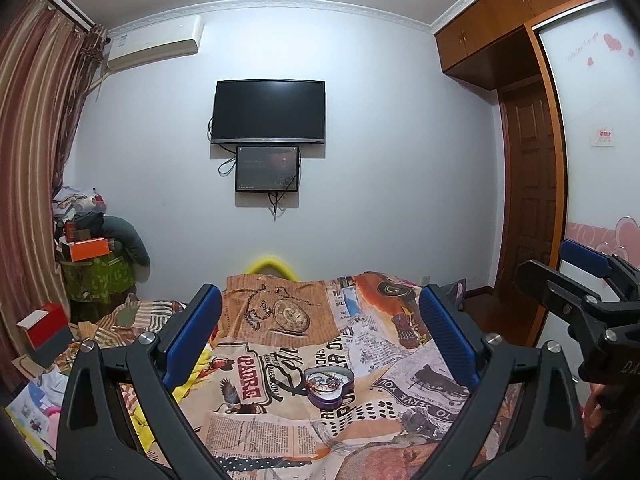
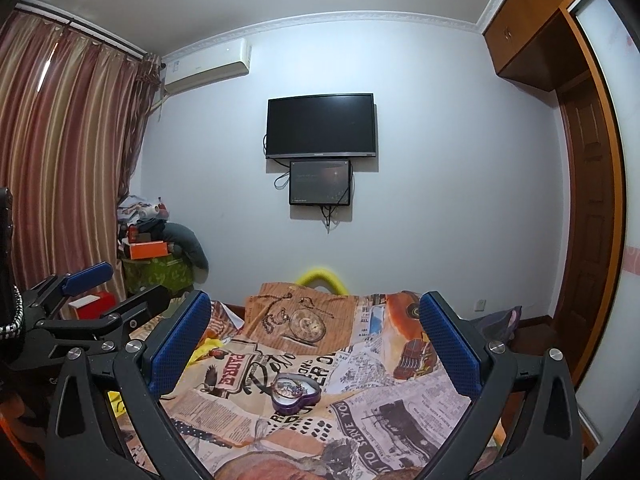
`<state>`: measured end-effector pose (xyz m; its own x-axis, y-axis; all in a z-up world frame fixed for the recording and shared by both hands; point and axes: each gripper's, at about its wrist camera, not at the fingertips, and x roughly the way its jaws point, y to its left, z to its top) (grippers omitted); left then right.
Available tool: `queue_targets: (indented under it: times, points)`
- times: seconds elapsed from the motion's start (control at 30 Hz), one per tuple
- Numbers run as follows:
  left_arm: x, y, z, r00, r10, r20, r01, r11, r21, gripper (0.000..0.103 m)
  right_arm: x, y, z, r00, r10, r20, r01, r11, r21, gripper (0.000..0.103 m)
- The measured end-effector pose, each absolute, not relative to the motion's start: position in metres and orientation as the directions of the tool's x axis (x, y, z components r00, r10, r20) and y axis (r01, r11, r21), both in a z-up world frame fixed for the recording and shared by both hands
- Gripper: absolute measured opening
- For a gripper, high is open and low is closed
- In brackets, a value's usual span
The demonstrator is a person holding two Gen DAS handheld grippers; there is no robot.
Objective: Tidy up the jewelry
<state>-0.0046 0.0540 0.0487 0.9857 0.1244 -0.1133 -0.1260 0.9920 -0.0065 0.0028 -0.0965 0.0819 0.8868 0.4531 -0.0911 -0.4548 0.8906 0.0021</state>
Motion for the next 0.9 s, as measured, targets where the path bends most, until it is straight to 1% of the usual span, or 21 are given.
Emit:
queue_targets:
  times: [0.9]
  points:
    - [0.007, 0.066, 0.042, 0.981, 0.116, -0.156, -0.122, 0.992, -0.034, 0.100, 0.005, -0.099, 0.083, 0.878, 0.462, -0.124, -0.462, 0.886, 0.027, 0.103]
